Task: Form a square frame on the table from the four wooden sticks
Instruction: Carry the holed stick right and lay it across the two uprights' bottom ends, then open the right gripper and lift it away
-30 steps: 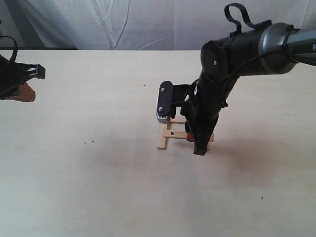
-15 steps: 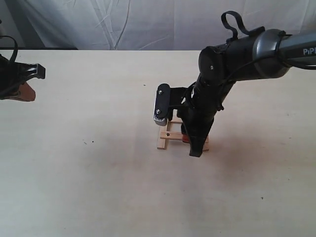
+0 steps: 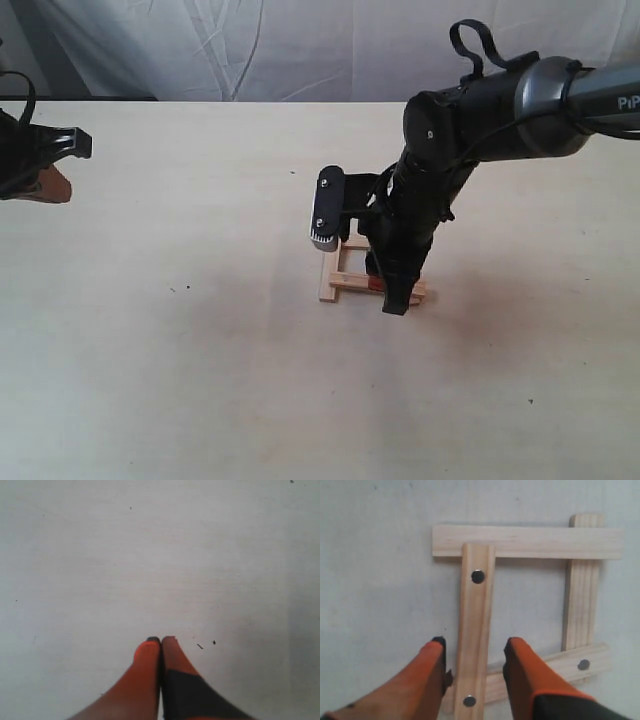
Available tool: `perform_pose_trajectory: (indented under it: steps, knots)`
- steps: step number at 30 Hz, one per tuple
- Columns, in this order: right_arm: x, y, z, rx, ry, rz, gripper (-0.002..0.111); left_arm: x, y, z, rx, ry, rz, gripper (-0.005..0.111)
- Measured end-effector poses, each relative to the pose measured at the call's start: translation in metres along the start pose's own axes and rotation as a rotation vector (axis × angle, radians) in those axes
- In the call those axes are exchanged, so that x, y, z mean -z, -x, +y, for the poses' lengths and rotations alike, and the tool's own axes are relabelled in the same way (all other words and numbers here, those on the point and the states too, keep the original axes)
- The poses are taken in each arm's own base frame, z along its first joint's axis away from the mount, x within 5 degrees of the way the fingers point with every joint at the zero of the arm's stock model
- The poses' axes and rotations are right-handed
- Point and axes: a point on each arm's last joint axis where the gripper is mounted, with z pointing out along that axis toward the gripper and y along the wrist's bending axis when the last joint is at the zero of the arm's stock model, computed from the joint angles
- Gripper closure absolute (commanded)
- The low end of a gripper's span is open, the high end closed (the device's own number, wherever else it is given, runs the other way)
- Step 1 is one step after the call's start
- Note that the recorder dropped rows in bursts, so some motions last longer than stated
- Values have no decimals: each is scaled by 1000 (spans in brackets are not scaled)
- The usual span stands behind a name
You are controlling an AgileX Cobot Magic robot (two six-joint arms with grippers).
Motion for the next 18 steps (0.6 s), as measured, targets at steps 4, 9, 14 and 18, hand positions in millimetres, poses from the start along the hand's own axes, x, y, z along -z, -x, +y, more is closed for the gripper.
perform_pose_trajectory:
  steps: [4,9,14,18]
  knots:
    - [19,3,-1,-72,-37,-27,69,0,1,-3,-22,-31,-6,107]
    - [50,1,-5,-210,-131,-36,69,-1,-1,-17,-66,-119,-3,107]
    - [66,-21,-15,-416,-136,-17,69,-9,-10,-52,-169,-181,25,107]
    - [70,-53,-28,-636,-107,14,69,-20,-18,-80,-216,-210,26,107]
